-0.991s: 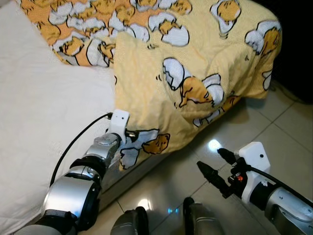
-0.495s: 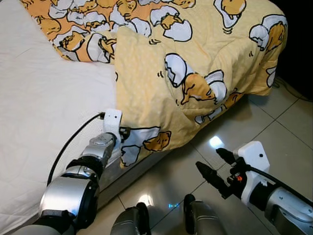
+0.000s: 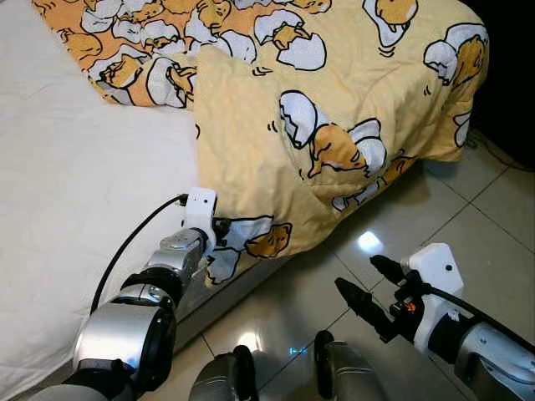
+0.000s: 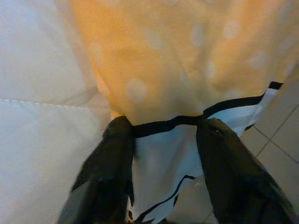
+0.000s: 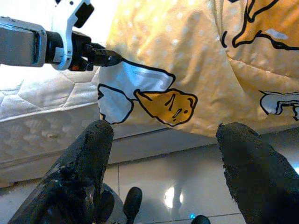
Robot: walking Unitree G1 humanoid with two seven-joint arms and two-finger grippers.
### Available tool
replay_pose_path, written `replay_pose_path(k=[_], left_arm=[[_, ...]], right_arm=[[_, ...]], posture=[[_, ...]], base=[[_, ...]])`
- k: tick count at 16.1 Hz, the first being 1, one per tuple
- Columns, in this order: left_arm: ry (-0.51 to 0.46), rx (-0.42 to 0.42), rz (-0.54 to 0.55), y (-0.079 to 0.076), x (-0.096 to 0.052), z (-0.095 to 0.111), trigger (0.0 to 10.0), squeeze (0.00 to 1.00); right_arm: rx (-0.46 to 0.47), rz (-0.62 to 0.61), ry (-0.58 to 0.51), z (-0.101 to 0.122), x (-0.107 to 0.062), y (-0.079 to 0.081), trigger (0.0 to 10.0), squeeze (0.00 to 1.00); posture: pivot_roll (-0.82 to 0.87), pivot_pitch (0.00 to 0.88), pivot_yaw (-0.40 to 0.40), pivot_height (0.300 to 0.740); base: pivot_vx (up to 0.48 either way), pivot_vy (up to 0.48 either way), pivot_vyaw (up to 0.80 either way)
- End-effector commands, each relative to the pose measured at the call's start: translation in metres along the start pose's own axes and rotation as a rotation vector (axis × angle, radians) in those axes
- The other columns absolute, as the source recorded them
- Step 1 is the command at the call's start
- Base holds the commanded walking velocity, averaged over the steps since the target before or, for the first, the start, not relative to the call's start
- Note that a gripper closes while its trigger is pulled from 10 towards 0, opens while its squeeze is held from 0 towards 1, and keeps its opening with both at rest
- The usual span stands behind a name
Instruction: Clean up the room
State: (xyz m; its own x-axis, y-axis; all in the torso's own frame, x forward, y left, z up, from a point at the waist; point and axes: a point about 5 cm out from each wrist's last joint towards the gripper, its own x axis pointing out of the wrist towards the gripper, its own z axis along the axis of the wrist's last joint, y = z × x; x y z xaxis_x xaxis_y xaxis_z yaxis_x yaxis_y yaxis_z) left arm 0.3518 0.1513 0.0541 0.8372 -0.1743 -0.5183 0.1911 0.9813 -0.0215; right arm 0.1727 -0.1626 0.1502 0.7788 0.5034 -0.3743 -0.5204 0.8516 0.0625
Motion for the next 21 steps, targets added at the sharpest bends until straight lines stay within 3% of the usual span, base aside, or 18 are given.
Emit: replay_pose_path(k=[1, 14, 21], left_arm=[[0.038, -0.023, -0.008, 0.001, -0.001, -0.013, 0.0, 0.00], [0.001, -0.105, -0.060, -0.001, -0.002, -0.015, 0.0, 0.00], [-0.077, -0.035, -0.193, -0.003, -0.007, -0.015, 0.0, 0.00]], right_arm=[[0.004, 0.008, 0.000, 0.001, -0.002, 0.002, 10.0, 0.00], [0.017, 0.000, -0.023, 0.000, 0.009, -0.004, 10.0, 0.00], [0.005, 0.001, -0.049, 0.001, 0.018, -0.010, 10.0, 0.00]], posture=[[-0.28, 0.275, 0.126, 0.740], [-0.22, 0.216, 0.136, 0.740], [-0.20, 0.182, 0.156, 0.740]], base=[[0.000, 0.000, 0.00], [0.000, 0.000, 0.00], [0.000, 0.000, 0.00]])
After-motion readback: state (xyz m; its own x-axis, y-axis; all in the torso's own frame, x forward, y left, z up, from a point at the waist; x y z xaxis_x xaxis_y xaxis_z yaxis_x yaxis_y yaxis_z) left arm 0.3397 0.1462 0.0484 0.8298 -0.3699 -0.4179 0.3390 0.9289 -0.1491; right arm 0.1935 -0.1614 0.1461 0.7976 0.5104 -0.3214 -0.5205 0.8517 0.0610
